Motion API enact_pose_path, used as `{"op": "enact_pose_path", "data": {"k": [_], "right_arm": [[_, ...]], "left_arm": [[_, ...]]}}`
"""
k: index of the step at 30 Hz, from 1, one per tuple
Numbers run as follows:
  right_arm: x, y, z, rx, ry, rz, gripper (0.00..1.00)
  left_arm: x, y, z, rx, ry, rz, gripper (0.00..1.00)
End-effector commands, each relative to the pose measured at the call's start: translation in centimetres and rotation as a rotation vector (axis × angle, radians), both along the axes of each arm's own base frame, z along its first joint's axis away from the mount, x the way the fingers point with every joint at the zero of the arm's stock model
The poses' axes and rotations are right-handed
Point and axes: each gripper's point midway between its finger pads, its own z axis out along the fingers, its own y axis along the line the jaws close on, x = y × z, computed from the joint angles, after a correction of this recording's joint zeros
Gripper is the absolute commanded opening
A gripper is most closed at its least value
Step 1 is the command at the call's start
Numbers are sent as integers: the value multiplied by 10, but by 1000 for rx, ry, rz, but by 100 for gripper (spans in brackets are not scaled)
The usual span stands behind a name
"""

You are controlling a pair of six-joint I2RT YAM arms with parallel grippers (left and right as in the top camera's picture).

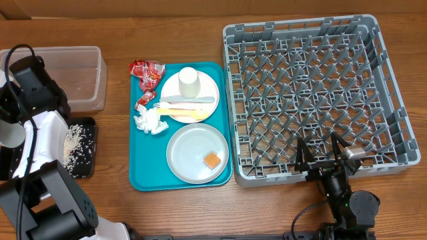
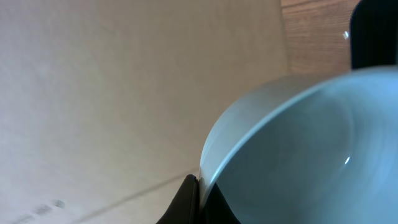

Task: Sort waste into correct bins and load items into the dishwasher rack
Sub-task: 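Keep tilting the bowl to empty remaining rice onto the tray, then carry the empty bowl back and lower it onto the teal tray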

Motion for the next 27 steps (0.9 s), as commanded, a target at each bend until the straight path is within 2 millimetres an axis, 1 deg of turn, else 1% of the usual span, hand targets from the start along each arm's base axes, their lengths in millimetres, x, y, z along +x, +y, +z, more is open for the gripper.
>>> {"op": "enact_pose_path", "data": {"k": [1,5,6,9,12,19,21,24,27], "right_arm": [[0,2,-1,-4,-8,11,100],[0,2,-1,-4,-8,10,100],[0,2,-1,-4,-8,10,100],[0,2,-1,-4,-8,10,100],[0,2,-1,-4,-8,10,100],[0,2,-1,-4,-8,11,100],[0,2,-1,-4,-8,10,100],[0,2,-1,-4,-8,10,100],[0,2,-1,-4,-8,10,100]], "left_arm": [[-14,0,4,1,-260,114,4],[-26,-14,-33,-144,-263,145,4],[-28,-17,-38,-172,-265,150,4],[-33,-20,-43,-225,-307,171,4],[-33,-20,-32,-288,-374,168,4],[-26,-31,14,-541,-666,147,4],[-24,-38,23,-594,-734,134,4],[-18,-56,33,-683,-828,106,4],[-3,-86,41,-848,-961,78,4]]}}
